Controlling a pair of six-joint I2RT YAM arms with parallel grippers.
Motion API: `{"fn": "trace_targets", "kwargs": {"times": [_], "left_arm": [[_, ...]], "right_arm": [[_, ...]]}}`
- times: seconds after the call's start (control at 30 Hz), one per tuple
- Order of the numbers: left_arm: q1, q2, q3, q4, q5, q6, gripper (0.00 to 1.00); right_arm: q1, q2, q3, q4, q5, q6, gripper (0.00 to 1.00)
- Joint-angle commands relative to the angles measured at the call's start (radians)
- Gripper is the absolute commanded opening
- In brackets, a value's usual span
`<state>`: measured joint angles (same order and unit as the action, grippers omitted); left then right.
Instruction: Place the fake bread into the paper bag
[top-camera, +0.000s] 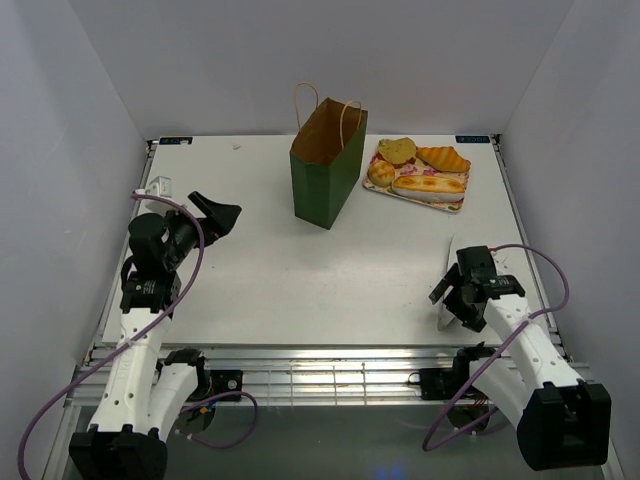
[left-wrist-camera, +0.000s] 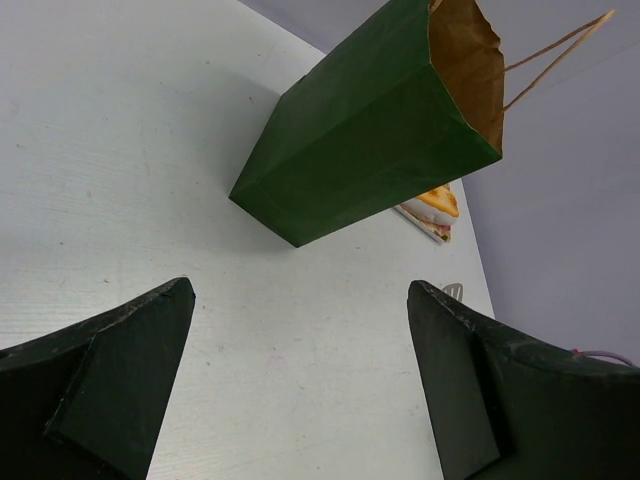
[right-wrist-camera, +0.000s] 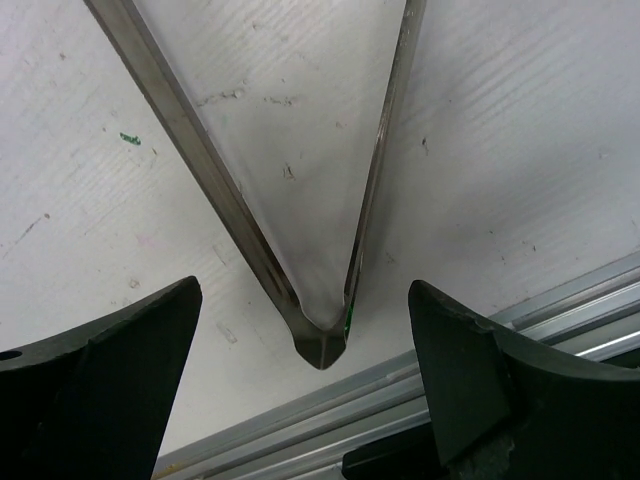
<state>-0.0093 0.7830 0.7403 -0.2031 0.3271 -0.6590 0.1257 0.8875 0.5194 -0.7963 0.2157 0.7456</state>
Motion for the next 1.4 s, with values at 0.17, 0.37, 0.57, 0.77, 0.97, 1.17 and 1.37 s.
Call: {"fn": "trace_targets", "kwargs": {"times": [0.17,0.37,0.57,0.77,0.97,1.17,1.37], "left_arm": [[0.000,-0.056,0.019,-0.001,0.007,0.013,0.98],[0.000,-0.083,0.016,0.008,0.006,-0.001,0.98],[0.000,-0.093,0.008,0.027,0.024,-0.017,0.98],[0.000,-0.096,-0.008,0.041,0.047,-0.037,0.98],[0.000,-0.103,-0.018,0.070,0.096,-0.065,0.95],[0.000,-0.097,0.010,0.059,0.121,-0.071,0.94],[0.000,-0.100,0.050,0.034,0.148,-0.067,0.94]], "right_arm": [[0.011,0.135,0.013,0.196,0.137,0.009,0.90],[0.032,0.223,0.007,0.261,0.224,0.009,0.99],[0.046,0.315,0.010,0.290,0.301,0.001,0.90],[0.061,0.272,-0.024,0.356,0.297,-0.026,0.61],[0.061,0.233,0.074,0.292,0.309,-0.080,0.48],[0.039,0.082,0.178,0.252,0.173,-0.179,0.45],[-0.061,0.079,0.301,0.209,-0.149,-0.239,0.48]]}}
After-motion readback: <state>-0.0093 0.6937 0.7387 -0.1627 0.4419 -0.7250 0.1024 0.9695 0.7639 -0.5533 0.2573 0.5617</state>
